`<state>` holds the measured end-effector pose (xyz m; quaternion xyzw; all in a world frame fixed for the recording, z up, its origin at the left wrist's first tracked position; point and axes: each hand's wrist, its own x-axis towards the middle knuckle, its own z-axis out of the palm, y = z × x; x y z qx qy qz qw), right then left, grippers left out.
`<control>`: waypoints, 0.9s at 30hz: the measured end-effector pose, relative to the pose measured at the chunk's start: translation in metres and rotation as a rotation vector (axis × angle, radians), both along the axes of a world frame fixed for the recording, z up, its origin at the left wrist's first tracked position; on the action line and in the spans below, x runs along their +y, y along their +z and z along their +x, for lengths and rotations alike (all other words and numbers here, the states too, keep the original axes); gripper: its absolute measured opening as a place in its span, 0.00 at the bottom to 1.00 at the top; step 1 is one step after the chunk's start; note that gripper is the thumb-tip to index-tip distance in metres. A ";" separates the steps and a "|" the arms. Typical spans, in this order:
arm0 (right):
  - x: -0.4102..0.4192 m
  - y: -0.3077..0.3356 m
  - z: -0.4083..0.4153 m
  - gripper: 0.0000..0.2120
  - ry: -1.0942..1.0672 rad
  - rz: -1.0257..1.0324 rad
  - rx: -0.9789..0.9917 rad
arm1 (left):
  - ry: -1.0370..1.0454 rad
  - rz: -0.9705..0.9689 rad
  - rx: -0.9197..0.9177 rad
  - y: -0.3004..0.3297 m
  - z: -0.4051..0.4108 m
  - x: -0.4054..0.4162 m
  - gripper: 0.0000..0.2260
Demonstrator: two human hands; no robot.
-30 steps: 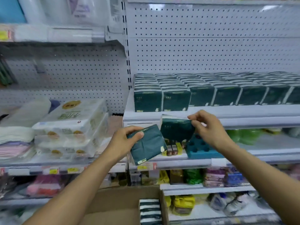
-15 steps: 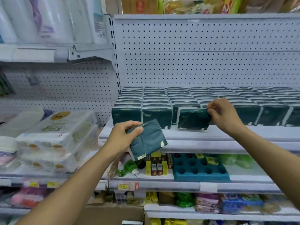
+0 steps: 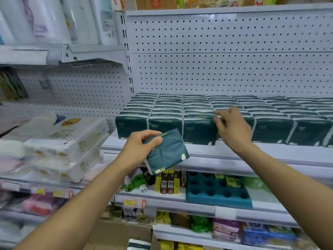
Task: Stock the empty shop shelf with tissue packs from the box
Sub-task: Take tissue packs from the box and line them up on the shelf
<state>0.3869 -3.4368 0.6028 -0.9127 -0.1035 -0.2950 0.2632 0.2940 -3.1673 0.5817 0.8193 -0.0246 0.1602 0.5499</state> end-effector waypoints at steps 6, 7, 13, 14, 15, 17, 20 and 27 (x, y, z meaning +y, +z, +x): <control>0.001 0.000 -0.052 0.24 0.547 0.201 0.222 | -0.177 0.009 -0.039 0.009 0.005 -0.042 0.08; -0.002 -0.002 -0.056 0.24 0.591 0.207 0.276 | -0.215 0.022 -0.061 0.011 0.006 -0.052 0.08; -0.055 -0.003 -0.046 0.13 0.571 0.269 0.265 | -0.277 0.067 -0.089 0.020 0.020 -0.107 0.09; -0.065 -0.001 -0.044 0.12 0.547 0.300 0.234 | -0.225 0.099 -0.126 0.020 0.024 -0.112 0.11; -0.076 0.002 -0.041 0.12 0.509 0.335 0.199 | -0.154 0.157 -0.178 0.020 0.029 -0.115 0.14; -0.097 0.006 -0.035 0.12 0.424 0.395 0.144 | -0.013 0.351 -0.286 0.018 0.039 -0.116 0.18; -0.125 0.002 -0.019 0.11 0.325 0.446 0.096 | 0.062 0.791 -0.360 0.008 0.059 -0.108 0.27; -0.127 -0.033 0.006 0.14 0.128 0.236 0.043 | 0.073 1.326 -0.395 -0.018 0.086 -0.097 0.41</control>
